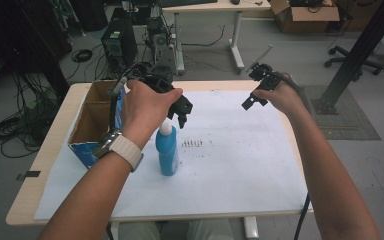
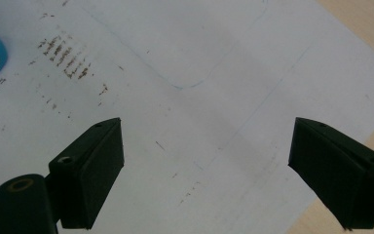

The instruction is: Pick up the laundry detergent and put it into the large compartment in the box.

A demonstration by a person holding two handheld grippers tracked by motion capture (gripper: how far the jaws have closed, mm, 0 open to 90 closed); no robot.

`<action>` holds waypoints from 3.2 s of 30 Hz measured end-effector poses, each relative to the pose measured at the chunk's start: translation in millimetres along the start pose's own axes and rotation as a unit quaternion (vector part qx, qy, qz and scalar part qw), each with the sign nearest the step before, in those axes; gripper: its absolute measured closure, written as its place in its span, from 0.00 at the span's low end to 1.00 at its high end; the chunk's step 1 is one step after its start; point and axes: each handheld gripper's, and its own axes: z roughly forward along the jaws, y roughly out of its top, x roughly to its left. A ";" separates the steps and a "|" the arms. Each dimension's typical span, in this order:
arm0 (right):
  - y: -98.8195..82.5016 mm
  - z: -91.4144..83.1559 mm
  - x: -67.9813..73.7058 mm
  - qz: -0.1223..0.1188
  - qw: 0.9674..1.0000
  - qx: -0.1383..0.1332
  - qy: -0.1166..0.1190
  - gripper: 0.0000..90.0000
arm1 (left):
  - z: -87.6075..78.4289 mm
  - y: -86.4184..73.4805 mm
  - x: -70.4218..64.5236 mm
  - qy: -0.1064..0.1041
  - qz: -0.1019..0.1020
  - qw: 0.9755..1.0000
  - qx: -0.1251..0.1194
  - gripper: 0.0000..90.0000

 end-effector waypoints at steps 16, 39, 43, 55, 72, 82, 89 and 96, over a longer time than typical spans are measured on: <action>0.1 -0.8 0.6 -0.004 1.000 -0.001 -0.002 0.14 | 13.7 12.8 5.5 0.003 -0.012 1.000 -0.016 0.05; 1.4 0.7 1.4 -0.011 1.000 -0.003 -0.004 0.14 | 48.4 20.0 11.2 0.020 -0.035 0.999 -0.002 0.07; 1.6 1.1 1.4 -0.012 1.000 -0.002 -0.004 0.14 | 54.5 20.5 12.9 0.014 -0.045 0.999 0.001 0.08; 3.2 2.6 2.4 -0.015 1.000 -0.005 -0.003 0.14 | 62.3 21.0 14.8 0.010 -0.088 0.996 0.009 0.08; 4.2 4.4 3.7 -0.017 1.000 -0.003 -0.002 0.14 | 75.6 22.4 16.5 0.013 -0.101 0.995 0.020 0.08; 4.9 6.3 4.5 -0.022 1.000 -0.003 0.000 0.14 | 90.7 24.1 14.0 0.010 -0.096 0.995 0.029 0.09; 4.8 5.9 4.1 -0.020 1.000 -0.003 0.000 0.14 | 97.7 24.4 14.7 0.013 -0.097 0.995 0.032 0.09; 4.7 6.7 3.7 -0.021 1.000 -0.002 0.001 0.14 | 109.5 23.7 16.9 0.011 -0.098 0.994 0.036 0.10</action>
